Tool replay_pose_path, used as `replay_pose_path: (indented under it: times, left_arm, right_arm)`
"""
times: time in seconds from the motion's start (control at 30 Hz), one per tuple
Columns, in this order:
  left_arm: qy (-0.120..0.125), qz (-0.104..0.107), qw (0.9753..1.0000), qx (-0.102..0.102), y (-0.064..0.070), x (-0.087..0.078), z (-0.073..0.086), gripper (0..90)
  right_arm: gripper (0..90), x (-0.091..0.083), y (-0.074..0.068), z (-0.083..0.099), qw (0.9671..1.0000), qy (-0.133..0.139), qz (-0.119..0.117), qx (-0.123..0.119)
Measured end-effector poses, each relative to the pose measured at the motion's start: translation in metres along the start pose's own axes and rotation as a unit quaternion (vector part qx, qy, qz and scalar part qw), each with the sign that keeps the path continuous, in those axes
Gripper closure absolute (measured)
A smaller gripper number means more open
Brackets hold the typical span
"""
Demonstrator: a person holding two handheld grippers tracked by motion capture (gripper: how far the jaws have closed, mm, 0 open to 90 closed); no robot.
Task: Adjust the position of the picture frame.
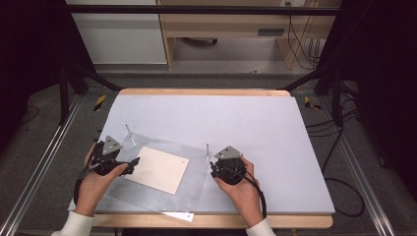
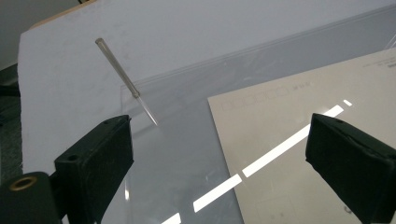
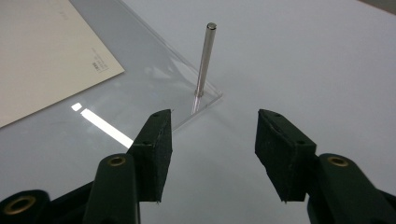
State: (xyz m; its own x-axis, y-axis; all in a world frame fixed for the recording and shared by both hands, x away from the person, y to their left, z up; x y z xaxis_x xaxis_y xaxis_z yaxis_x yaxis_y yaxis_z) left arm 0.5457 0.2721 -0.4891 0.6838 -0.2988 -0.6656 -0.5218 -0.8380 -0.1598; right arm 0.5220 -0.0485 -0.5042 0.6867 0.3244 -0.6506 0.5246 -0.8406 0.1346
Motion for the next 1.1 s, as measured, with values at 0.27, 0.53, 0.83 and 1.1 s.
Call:
replay_pose_path:
  times: [0.27, 0.53, 0.83, 1.1]
  left_arm:
    - [-0.035, 0.019, 0.9991, 0.016, -0.010, 0.008, -0.005, 7.2]
    - [-0.049, 0.020, 0.9984, 0.021, -0.024, 0.016, -0.007, 15.7]
    - [-0.037, 0.002, 0.9992, 0.010, -0.042, 0.019, -0.014, 24.7]
    - [-0.031, -0.003, 0.9995, 0.006, -0.058, 0.026, -0.016, 32.1]
  right_arm:
    - [55.2, -0.003, 0.002, 0.003, 0.9998, -0.012, -0.015, 0.002]
    - [57.9, 0.000, 0.001, -0.003, 0.9995, -0.023, -0.018, -0.005]
    - [67.3, 0.008, -0.004, -0.013, 0.9999, -0.013, -0.007, -0.009]
    - [68.2, 0.024, -0.005, -0.014, 0.9997, -0.015, -0.012, 0.015]
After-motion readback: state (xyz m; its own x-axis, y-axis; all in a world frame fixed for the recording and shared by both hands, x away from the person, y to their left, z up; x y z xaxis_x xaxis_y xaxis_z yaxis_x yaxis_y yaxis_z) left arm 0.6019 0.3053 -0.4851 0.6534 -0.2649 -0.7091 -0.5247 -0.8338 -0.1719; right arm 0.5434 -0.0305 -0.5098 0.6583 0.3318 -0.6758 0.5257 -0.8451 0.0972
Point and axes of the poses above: each handheld gripper's, and its own axes: x roughly forward along the jaws, z roughly out of its underside, y roughly to its right, the point moved 9 cm from there along x, roughly forward along the jaws, and after that the axes turned 2 degrees about -y, right-handed, at the moved point
